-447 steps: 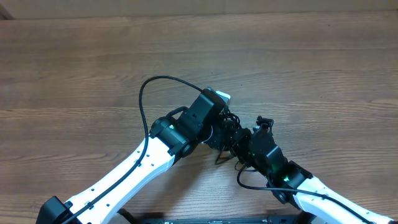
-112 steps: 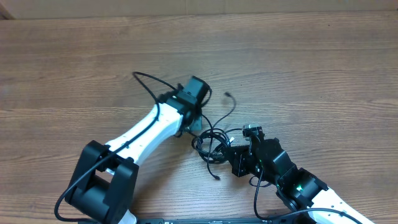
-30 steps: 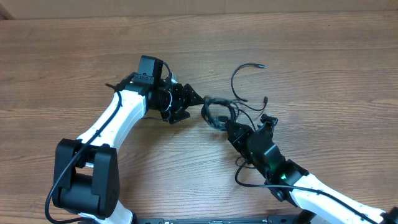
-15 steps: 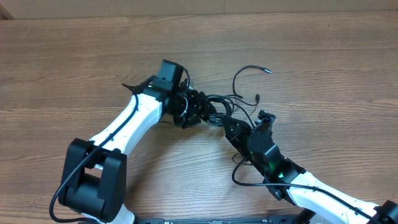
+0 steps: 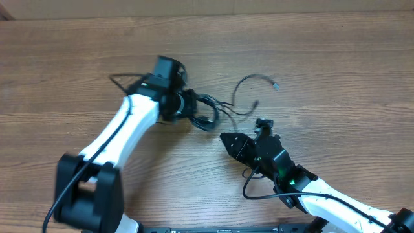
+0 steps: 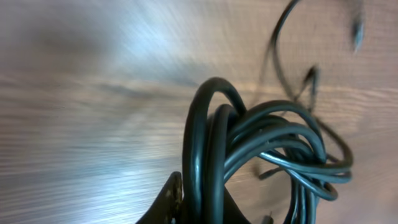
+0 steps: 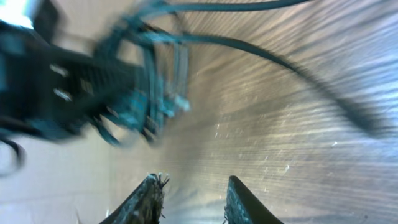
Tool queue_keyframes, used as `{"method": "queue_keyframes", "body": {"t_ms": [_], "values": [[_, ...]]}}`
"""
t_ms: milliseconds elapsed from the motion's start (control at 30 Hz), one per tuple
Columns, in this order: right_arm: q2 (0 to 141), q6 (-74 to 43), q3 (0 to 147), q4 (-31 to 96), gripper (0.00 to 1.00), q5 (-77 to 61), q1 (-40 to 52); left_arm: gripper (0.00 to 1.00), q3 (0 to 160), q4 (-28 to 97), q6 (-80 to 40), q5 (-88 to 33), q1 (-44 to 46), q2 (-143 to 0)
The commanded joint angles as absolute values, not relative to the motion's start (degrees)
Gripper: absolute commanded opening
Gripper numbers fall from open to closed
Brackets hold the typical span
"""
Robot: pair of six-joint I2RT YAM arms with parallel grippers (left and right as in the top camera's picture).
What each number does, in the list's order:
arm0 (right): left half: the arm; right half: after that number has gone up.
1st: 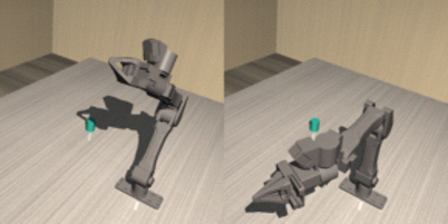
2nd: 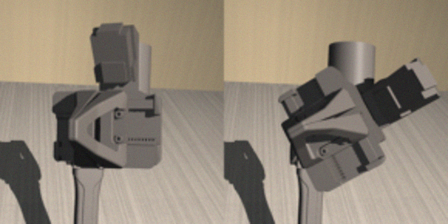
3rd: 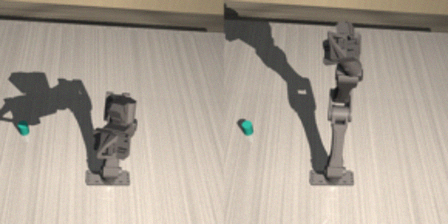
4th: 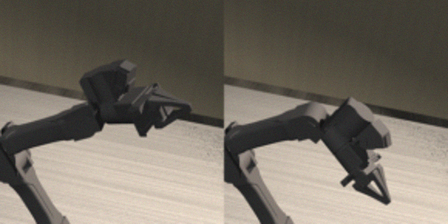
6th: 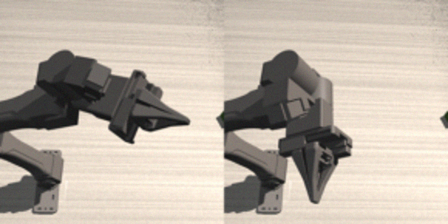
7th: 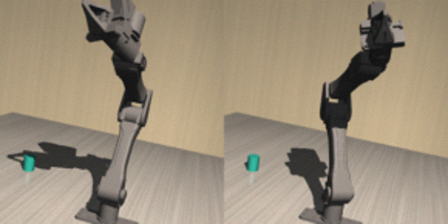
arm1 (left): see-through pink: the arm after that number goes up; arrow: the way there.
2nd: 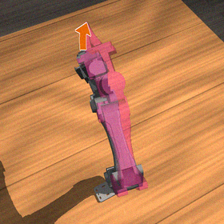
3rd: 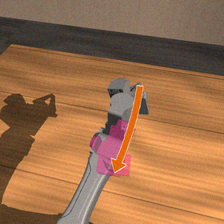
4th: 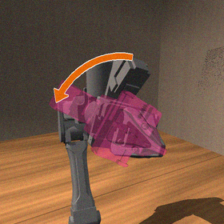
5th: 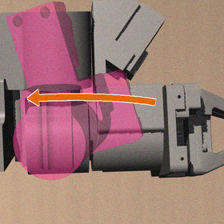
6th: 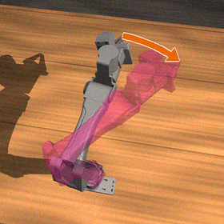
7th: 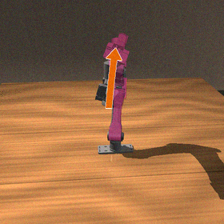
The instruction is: Untangle cables
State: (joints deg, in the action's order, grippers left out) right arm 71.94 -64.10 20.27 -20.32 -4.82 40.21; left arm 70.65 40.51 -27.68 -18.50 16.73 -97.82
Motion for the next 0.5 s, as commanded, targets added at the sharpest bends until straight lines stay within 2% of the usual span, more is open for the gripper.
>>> {"method": "queue_keyframes", "body": {"t_ms": [0,100,167,267,467], "values": [[70.65,-51.18,20.75,-20.62,0.41,-14.24,40.42,0.04,76.73,44.07,-10.79,-4.97,15.35,-87.07],[69.04,-39.07,20.75,-20.45,0.51,-18.61,40.42,0.04,77.28,46.15,-1.74,-4.47,16.38,-81.89],[67.61,-33.52,20.75,-20.40,0.63,-20.99,40.42,0.04,77.28,48.29,3.07,-4.47,17.82,-79.46],[64.93,-30.72,20.75,-20.73,0.73,-21.61,40.42,0.04,77.28,52.73,8.27,-3.53,19.53,-77.30],[59.72,-16.23,20.75,-20.10,0.78,-22.55,40.42,0.04,77.28,61.45,9.39,5.54,20.82,-76.44]]}}
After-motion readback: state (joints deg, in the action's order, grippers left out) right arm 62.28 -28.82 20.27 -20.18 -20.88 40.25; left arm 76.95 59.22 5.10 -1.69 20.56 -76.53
